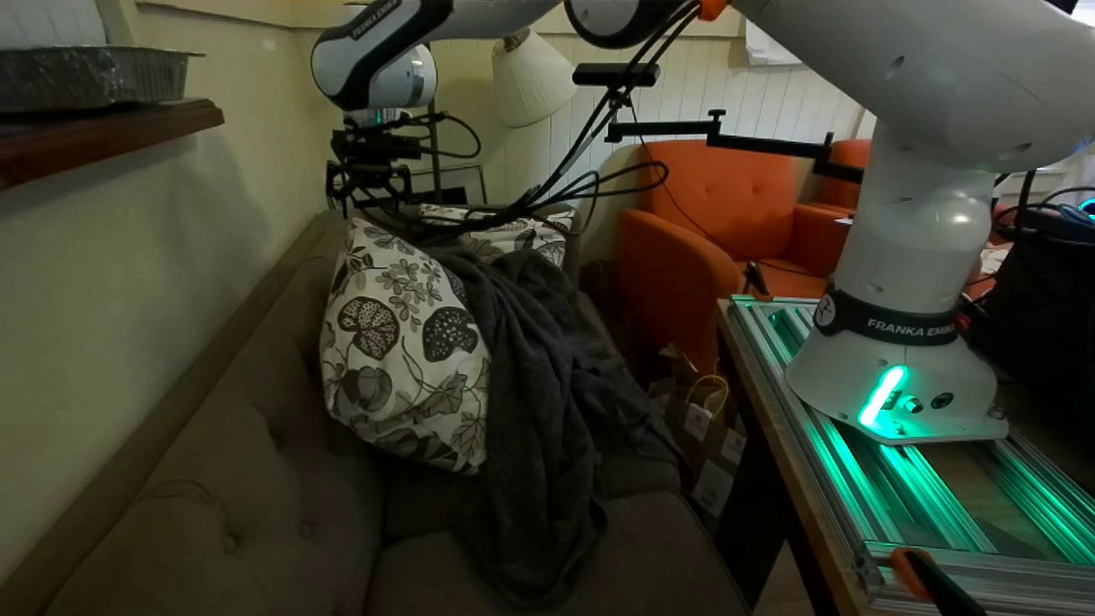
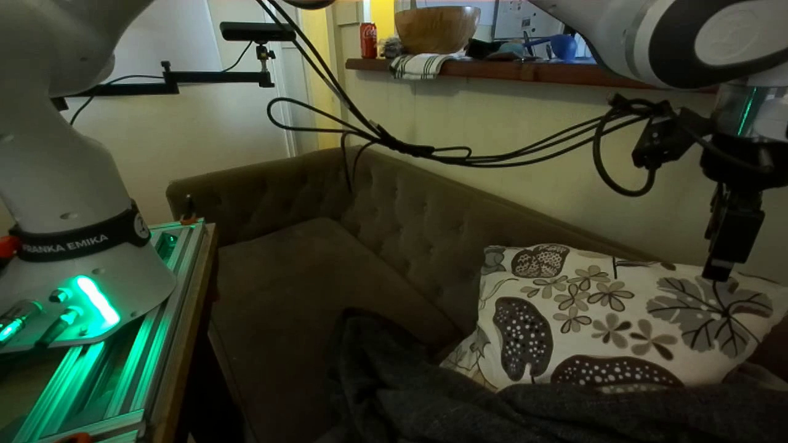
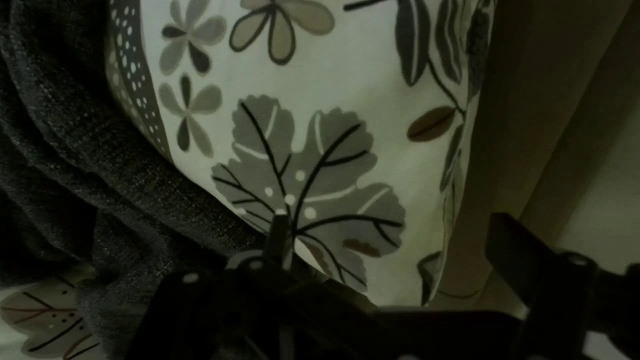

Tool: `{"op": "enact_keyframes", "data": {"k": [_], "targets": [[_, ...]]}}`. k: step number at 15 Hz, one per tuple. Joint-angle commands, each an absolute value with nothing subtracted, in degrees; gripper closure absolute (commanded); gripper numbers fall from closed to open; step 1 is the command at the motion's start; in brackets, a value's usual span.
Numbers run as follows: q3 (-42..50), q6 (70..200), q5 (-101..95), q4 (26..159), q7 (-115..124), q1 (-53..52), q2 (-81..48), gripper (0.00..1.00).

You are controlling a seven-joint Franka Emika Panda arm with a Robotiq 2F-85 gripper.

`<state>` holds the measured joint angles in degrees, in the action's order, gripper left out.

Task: Push the pillow on the left to the left.

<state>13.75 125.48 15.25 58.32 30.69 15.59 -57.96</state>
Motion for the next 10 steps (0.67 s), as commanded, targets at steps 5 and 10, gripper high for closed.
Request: {"op": "enact_keyframes", "data": {"k": [5,10], "targets": [[13.8,125.6,15.2,54.8,31.2,16.1,-61.8,0.00],[14.8,126.1,14.5,52.5,33.1,15.6,-64.2,0.00]]}}
